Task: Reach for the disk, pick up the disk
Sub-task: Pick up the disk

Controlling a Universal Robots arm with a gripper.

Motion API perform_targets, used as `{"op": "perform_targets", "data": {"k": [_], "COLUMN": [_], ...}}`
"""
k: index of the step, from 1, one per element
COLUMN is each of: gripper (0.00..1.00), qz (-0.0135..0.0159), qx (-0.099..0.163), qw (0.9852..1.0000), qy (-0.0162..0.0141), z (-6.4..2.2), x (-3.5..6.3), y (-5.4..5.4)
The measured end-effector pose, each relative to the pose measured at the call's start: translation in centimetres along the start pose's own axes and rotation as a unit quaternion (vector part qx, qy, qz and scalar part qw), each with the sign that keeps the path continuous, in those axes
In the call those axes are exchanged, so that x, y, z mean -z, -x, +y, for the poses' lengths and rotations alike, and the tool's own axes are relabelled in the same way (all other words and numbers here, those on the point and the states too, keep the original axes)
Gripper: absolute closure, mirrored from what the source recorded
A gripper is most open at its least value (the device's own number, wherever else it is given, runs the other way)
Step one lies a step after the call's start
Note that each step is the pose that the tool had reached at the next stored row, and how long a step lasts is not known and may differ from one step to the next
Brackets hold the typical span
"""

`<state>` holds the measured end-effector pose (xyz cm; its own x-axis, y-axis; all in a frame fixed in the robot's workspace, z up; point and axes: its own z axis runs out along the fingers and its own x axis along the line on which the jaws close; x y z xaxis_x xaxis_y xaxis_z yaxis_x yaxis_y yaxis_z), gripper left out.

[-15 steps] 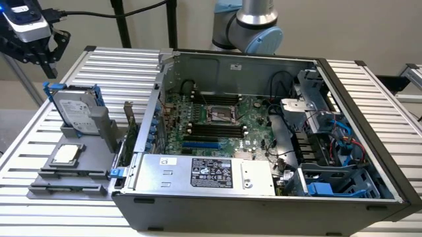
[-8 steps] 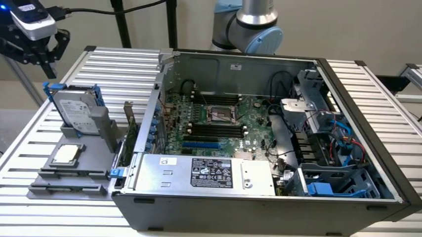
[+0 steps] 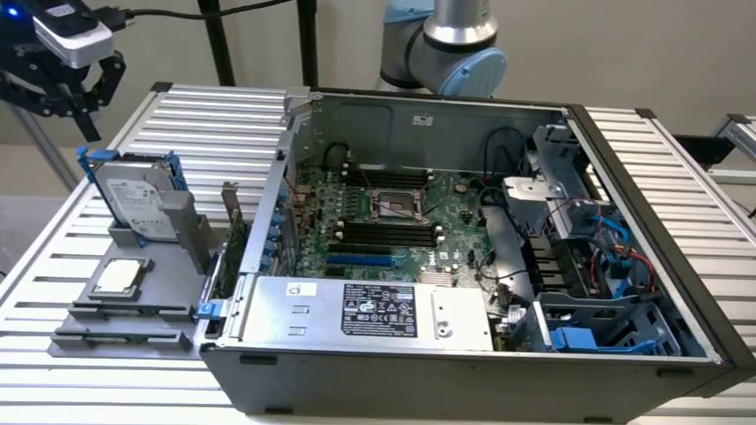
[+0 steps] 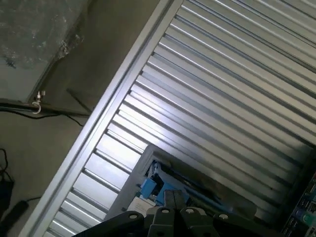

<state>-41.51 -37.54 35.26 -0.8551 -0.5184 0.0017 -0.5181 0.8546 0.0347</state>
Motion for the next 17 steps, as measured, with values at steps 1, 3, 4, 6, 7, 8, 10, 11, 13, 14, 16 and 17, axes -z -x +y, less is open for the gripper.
{"op": "perform_targets", "data": {"k": [1,3,4,6,7,8,10,11,13,14,16,17], "gripper": [0.89,0.89,0.89,0.89,0.89,0.89,0.89,0.89,0.89,0.89,0.89,0.89], "qz": [0.0003,0.0009,0.0012,0.0019,0.0022,0.0026,0.0032,0.0035,0.0041,0.0044,0.0051,0.0054], "qx": [0.009,0.027,0.036,0.055,0.064,0.073,0.091,0.1,0.118,0.127,0.145,0.155], "qw": [1.0,0.9996,0.9993,0.9985,0.998,0.9973,0.9958,0.995,0.993,0.9919,0.9894,0.988], "qy": [-0.0001,-0.0001,-0.0001,-0.0001,-0.0001,-0.0001,-0.0002,-0.0002,-0.0002,-0.0002,-0.0003,-0.0003], "z": [0.0,0.0,0.0,0.0,0.01,0.01,0.0,0.0,0.0,0.0,0.0,0.0], "x": [0.0,0.0,0.0,0.0,0.0,0.0,0.0,0.0,0.0,0.0,0.01,0.01], "y": [0.0,0.0,0.0,0.0,0.0,0.0,0.0,0.0,0.0,0.0,0.0,0.0]}}
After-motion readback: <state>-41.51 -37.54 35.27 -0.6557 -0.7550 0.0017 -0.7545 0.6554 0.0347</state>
